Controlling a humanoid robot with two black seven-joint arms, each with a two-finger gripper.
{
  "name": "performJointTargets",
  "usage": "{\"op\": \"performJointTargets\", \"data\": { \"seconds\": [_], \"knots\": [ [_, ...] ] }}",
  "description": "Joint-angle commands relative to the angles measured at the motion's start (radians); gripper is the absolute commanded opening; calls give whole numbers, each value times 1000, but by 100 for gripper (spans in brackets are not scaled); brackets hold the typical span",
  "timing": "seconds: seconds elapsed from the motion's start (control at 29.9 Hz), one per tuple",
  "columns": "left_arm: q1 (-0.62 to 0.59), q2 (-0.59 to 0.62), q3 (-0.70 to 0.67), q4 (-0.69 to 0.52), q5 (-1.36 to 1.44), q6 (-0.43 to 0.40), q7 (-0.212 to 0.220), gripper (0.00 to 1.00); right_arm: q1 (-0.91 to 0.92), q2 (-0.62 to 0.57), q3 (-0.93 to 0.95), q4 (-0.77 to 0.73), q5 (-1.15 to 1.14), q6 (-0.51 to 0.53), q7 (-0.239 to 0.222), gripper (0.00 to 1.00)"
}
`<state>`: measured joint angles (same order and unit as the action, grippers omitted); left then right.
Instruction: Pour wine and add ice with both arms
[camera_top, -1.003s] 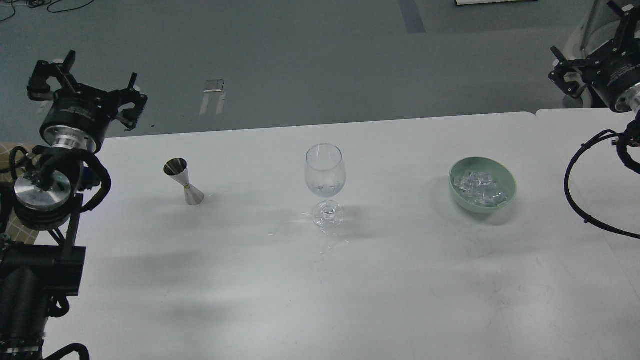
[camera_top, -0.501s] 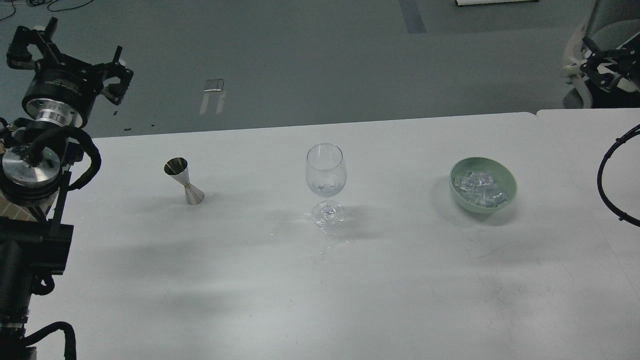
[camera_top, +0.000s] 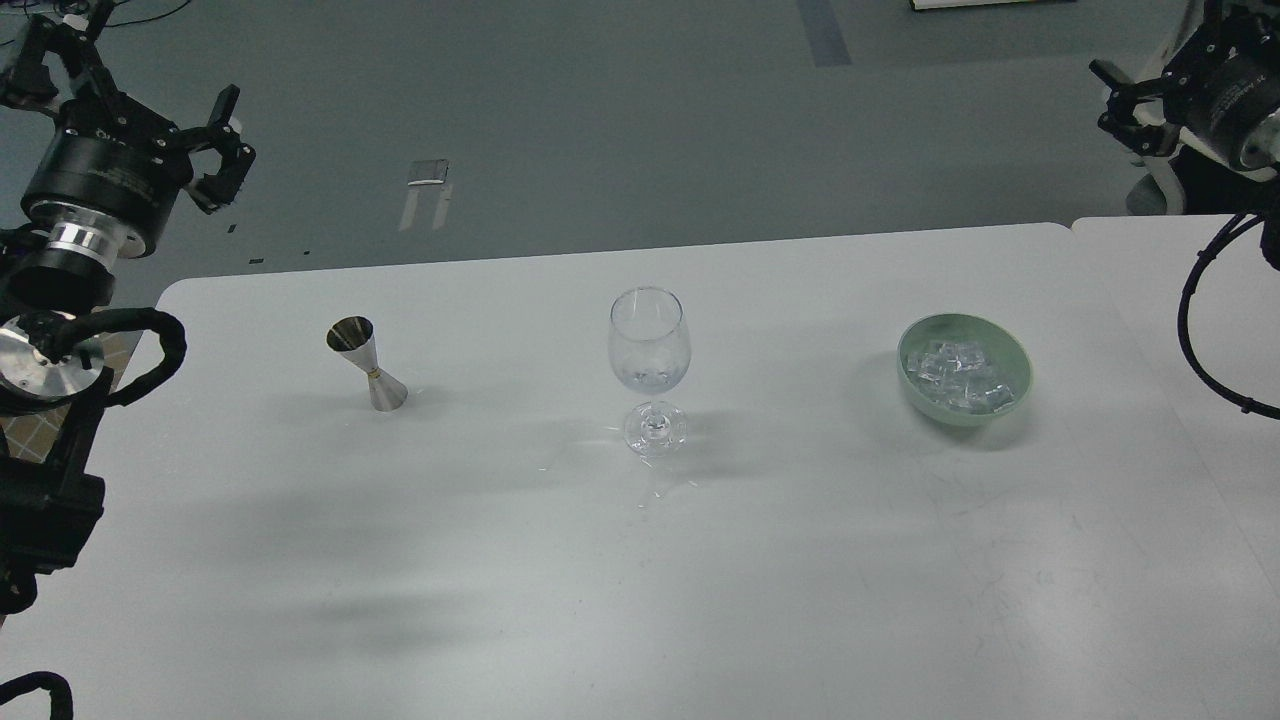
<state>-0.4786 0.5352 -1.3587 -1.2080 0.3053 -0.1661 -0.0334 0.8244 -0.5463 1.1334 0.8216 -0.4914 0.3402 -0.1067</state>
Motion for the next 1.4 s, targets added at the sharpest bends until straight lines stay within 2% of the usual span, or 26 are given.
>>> {"op": "performJointTargets", "data": {
  "seconds": [0.0,0.07,0.2,0.23,0.3,0.37,0.47,0.7,0.84,0.97,1.04,1.2,1.3,1.37],
  "knots": [
    [3,8,6,11,129,-41,-32,98,42,-3,-63,39,-186,0,-1,100],
    [5,5,6,24,194,-44,-57,98,58,-9,-110,48,-313,0,1,100],
    [6,6,1,42,199,-42,-56,98,94,-30,-213,83,-612,-1,4,100],
    [6,6,1,42,199,-42,-56,98,94,-31,-213,83,-613,-1,4,100],
    [9,3,4,58,201,-44,-56,98,91,-50,-260,149,-697,0,4,100],
    [78,0,0,44,204,-49,-62,98,97,-168,-383,291,-824,2,4,100],
    [109,0,-11,36,202,-65,-69,98,159,-227,-498,385,-938,2,4,100],
    [120,12,-13,22,204,-73,-76,98,217,-225,-665,398,-975,2,2,100],
    [123,2,-19,22,202,-69,-77,98,196,-221,-768,383,-1019,0,2,95],
    [126,-6,-17,22,199,-59,-94,98,151,-219,-779,376,-1153,-20,2,91],
    [127,-29,-17,22,199,-59,-106,98,127,-228,-779,383,-1158,-39,2,90],
    [129,-40,-17,22,199,-59,-106,98,111,-230,-776,389,-1156,-50,2,86],
    [127,-43,-19,22,199,-59,-106,98,76,-219,-776,383,-1156,-87,2,81],
    [127,-43,-19,22,199,-62,-108,98,21,-210,-779,387,-1156,-170,2,81]
  ]
}}
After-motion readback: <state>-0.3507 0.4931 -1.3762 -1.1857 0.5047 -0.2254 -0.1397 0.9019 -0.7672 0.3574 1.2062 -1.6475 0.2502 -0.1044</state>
